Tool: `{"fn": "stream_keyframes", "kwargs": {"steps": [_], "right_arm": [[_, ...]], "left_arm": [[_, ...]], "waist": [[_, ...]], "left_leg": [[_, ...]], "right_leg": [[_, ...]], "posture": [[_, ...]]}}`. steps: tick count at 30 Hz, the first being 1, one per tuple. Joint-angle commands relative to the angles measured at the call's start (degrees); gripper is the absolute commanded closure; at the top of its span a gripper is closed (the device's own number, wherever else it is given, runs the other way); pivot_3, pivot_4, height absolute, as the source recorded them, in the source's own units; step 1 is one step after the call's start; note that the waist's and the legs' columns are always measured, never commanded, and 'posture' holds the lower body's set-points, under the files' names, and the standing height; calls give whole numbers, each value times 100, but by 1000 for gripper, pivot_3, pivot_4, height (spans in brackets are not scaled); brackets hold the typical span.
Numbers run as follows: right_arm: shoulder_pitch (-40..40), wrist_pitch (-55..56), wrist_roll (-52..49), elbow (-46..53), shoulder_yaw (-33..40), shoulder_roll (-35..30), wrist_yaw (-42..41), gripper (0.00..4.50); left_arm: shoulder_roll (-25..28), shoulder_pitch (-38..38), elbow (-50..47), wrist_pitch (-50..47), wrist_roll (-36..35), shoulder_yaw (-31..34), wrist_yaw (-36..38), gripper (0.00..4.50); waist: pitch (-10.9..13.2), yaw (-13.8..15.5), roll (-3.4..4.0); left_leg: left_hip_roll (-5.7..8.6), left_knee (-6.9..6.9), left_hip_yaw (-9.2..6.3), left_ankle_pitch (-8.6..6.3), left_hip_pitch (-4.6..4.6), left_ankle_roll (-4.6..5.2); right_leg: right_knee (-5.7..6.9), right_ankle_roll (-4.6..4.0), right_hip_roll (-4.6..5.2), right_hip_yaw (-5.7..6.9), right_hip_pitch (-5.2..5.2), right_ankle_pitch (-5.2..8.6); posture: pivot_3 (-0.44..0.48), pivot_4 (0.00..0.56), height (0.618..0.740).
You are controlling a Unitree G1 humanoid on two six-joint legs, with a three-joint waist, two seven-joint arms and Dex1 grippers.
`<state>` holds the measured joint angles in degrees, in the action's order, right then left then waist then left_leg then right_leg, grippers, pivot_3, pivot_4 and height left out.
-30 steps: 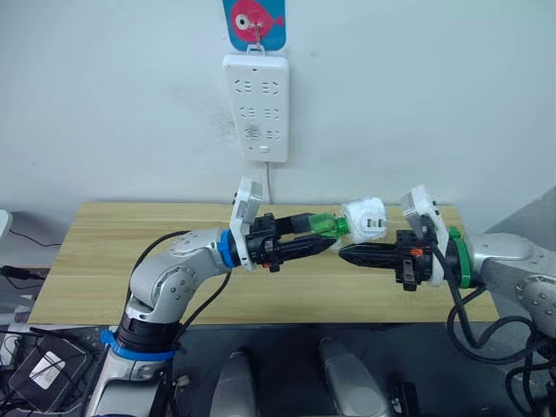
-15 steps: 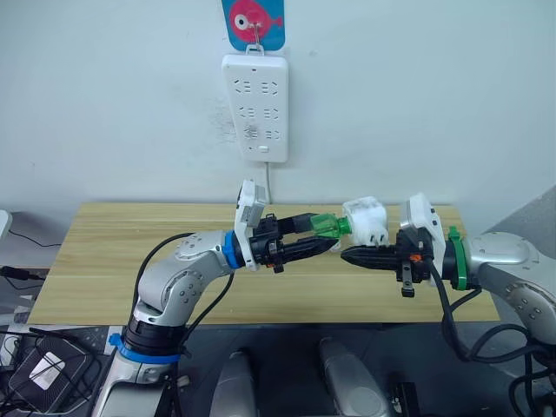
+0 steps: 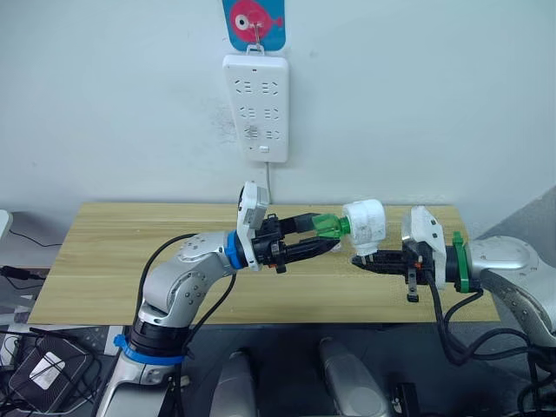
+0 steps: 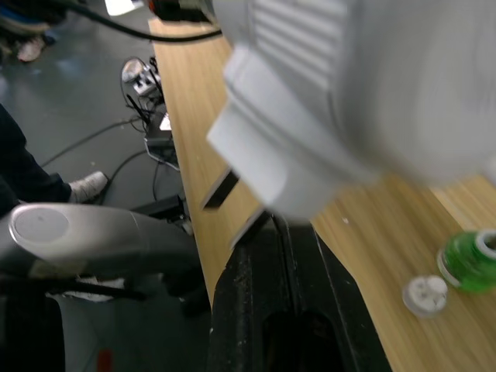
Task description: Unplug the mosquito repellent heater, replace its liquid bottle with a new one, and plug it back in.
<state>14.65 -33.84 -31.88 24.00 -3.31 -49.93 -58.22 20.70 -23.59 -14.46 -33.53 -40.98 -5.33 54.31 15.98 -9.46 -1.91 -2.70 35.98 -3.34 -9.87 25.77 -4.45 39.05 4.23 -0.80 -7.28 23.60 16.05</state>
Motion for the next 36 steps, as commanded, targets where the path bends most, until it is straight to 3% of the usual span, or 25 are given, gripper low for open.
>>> {"fn": "stream_keyframes", "kwargs": {"steps": [1, 4, 10, 16, 27, 36], "right_arm": [[13, 307, 181, -108, 232, -128, -146, 4500], [-20, 393, 246, -229, 315, -226, -234, 4500], [-38, 559, 398, -688, 599, -423, -358, 4500], [689, 412, 244, -1298, 882, -251, -168, 4500], [1109, -758, -716, -178, 411, 444, -34, 4500], [942, -1267, -1136, 337, 508, 448, 27, 4500]], "left_arm": [[-56, 52, -269, 385, 98, 84, 4, 2221], [38, 188, -400, 793, 365, -31, 192, 2221], [155, 338, -475, 728, 243, -104, 362, 2221], [406, 311, -642, 206, -189, -113, 605, 2221], [463, -48, -566, -449, -731, 36, 551, 2221], [303, -196, -442, -415, -718, 143, 325, 2221]], "waist": [[0, -3, 0], [0, -5, 0], [-1, -7, 1], [-1, -38, 1], [-2, -133, 4], [-2, -144, 4]], "left_leg": [[0, 1, 0, 0, -1, 0], [0, 0, 0, 0, -5, 0], [0, 1, 0, 0, -6, 0], [0, 8, 4, 0, -13, 0], [0, 2, -9, 0, -17, 0], [0, 6, -7, 0, -17, 0]], "right_leg": [[0, 0, 0, 0, -1, 0], [0, 0, 0, 1, -4, 0], [0, 0, 1, 1, -7, 0], [1, 5, 1, -4, -14, -5], [5, 6, 0, 6, -19, -5], [5, 6, 0, 5, -20, -5]], "posture": [[-256, 230, 736], [-255, 231, 736], [-252, 226, 736], [-258, 223, 736], [-268, 228, 736], [-268, 231, 736]]}}
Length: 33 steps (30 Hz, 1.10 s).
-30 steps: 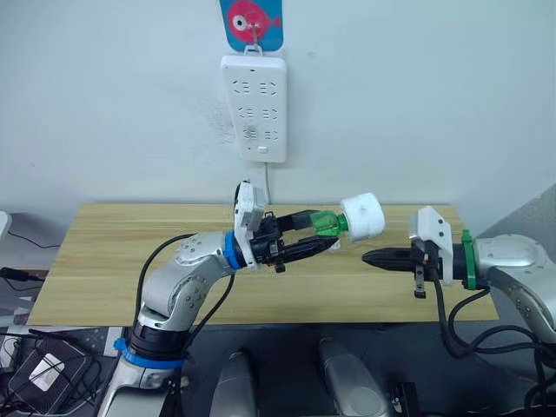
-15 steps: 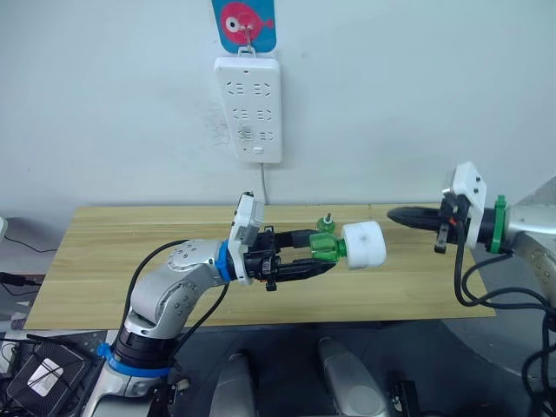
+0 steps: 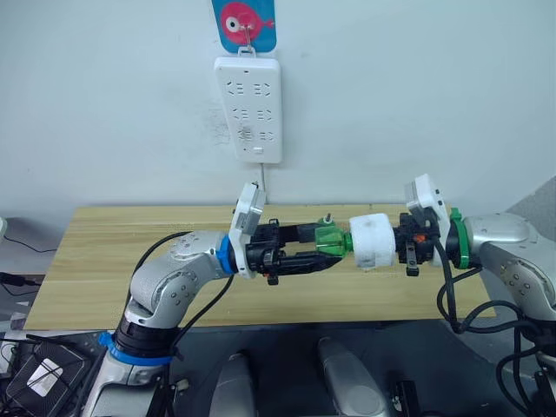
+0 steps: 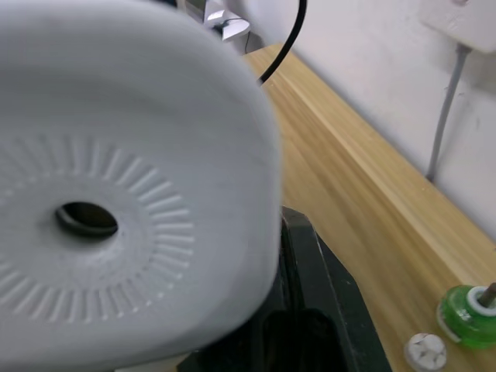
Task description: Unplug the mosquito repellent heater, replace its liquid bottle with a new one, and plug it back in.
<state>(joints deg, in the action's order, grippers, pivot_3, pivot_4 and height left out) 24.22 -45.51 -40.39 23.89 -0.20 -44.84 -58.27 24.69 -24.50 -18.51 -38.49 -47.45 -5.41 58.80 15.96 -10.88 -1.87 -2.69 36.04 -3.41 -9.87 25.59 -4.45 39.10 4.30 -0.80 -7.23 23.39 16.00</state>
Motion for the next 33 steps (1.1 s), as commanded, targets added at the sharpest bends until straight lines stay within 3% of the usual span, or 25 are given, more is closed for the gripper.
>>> {"fn": "stream_keyframes", "kwargs": {"steps": [1, 20, 33], "right_arm": [[-41, -139, -326, 407, 227, -83, 41, 4500], [-130, -801, -1450, 1002, 1018, -699, 206, 4500], [713, -1126, -2369, 737, 1071, -647, 853, 4500]], "left_arm": [[-112, -126, -15, 115, -34, 155, -137, 2221], [-234, -150, 357, 718, 578, 130, -139, 2221], [-264, -133, 362, 694, 632, 83, -65, 2221]], "waist": [[0, -1, 0], [0, -15, 0], [0, -28, 0]], "left_leg": [[0, 0, 0, 0, 0, 0], [0, -1, 2, 0, 0, 0], [0, -1, 3, 0, 0, 0]], "right_leg": [[0, 0, 0, 0, 0, 0], [-1, 0, 0, -2, 0, 0], [-2, 0, -1, -3, 0, 0]], "posture": [[-268, 231, 736], [-280, 232, 736], [-279, 234, 736]]}}
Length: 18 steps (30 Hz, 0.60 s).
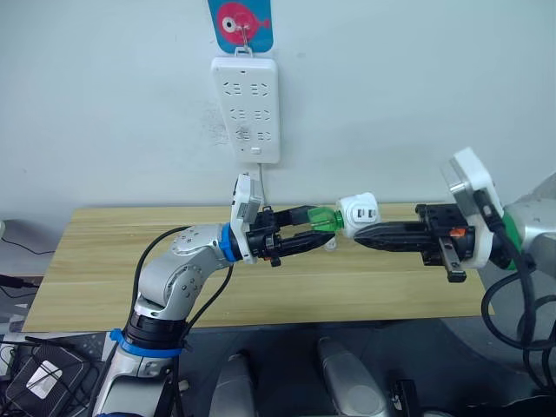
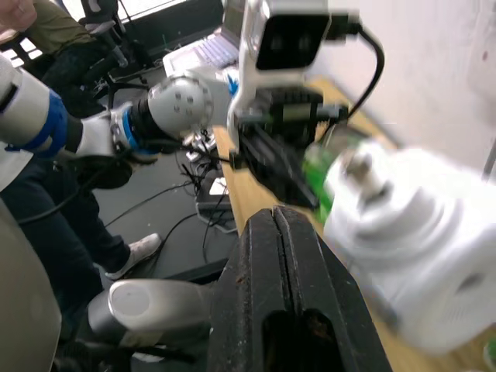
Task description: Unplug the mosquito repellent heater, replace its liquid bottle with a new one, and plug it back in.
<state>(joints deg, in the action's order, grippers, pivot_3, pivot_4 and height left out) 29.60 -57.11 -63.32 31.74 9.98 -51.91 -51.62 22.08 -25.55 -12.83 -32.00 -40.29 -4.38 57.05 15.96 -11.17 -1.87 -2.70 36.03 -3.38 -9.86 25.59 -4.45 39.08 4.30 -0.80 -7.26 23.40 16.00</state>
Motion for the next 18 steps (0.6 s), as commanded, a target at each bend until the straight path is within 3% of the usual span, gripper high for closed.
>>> {"fn": "stream_keyframes", "kwargs": {"steps": [1, 9, 18], "right_arm": [[224, 93, 38, -97, -19, 96, 236, 4500], [412, 620, 811, -359, -461, 415, 229, 4500], [911, 611, 986, -1212, -366, 687, 281, 4500]], "left_arm": [[8, -16, -237, 15, -111, -30, 128, 2221], [122, 70, -472, -74, -143, -170, 330, 2221], [183, 182, -450, -39, -135, -139, 422, 2221]], "waist": [[0, 0, 0], [0, 0, 0], [0, -2, 0]], "left_leg": [[0, 0, 1, 0, 0, 0], [0, -4, 1, 0, 1, 0], [0, -3, 2, 0, 1, 0]], "right_leg": [[0, 0, 0, -1, 0, 0], [-1, 0, 0, 0, 3, 0], [-1, 0, 0, -1, 3, 0]], "posture": [[-279, 233, 736], [-274, 235, 736], [-267, 232, 736]]}}
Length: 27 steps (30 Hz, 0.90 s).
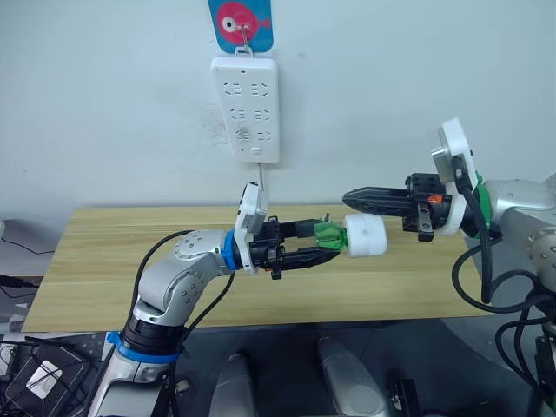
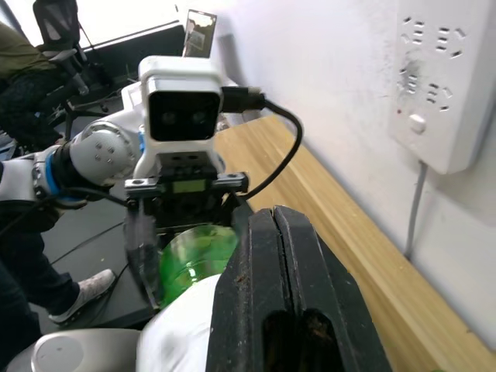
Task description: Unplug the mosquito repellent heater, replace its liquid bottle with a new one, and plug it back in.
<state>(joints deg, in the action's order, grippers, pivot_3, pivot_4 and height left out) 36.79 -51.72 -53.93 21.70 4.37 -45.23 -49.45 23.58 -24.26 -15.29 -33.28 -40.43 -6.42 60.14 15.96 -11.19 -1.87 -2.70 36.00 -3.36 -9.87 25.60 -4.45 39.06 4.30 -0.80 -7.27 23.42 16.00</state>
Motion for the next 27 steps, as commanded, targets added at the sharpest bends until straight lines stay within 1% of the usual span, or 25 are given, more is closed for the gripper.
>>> {"fn": "stream_keyframes", "kwargs": {"steps": [1, 6, 10, 13, 21, 27], "right_arm": [[199, 114, 139, -298, 175, 6, 29, 4500], [-275, 471, 846, -519, -137, 4, -54, 4500], [-714, 513, 1019, -254, -366, 15, -195, 4500], [-962, 333, 831, 84, -423, 18, -274, 4500], [-1294, -260, 158, 703, -139, -70, -204, 4500], [-1401, -519, -235, 969, 57, -232, -154, 4500]], "left_arm": [[45, 69, -209, 66, -141, 68, 132, 2221], [84, 70, -289, -155, -356, 103, 178, 2221], [83, 4, -334, -453, -678, 204, 54, 2221], [111, -39, -352, -653, -858, 255, 2, 2221], [9, -156, -257, -807, -1054, 455, -370, 2221], [-89, -271, -97, -576, -803, 439, -517, 2221]], "waist": [[0, -1, 0], [0, 8, 0], [0, 4, 0], [0, -2, 0], [0, 5, 0], [0, 5, 0]], "left_leg": [[0, 0, 0, 0, 0, 0], [0, -4, -3, 0, 1, 0], [0, -6, -3, 0, 1, 0], [-1, -4, -3, 0, 0, 0], [0, 2, -3, 0, 0, 0], [0, 1, -3, 0, 0, 0]], "right_leg": [[0, 0, 0, 0, 0, 0], [0, 0, 0, 3, 0, 0], [0, 0, 0, 3, 3, 0], [3, 0, 0, 4, 3, 0], [3, 1, 0, 1, -1, 0], [2, 0, 0, 2, -1, 0]], "posture": [[-268, 231, 736], [-268, 229, 736], [-268, 228, 736], [-265, 225, 736], [-265, 222, 736], [-269, 225, 736]]}}
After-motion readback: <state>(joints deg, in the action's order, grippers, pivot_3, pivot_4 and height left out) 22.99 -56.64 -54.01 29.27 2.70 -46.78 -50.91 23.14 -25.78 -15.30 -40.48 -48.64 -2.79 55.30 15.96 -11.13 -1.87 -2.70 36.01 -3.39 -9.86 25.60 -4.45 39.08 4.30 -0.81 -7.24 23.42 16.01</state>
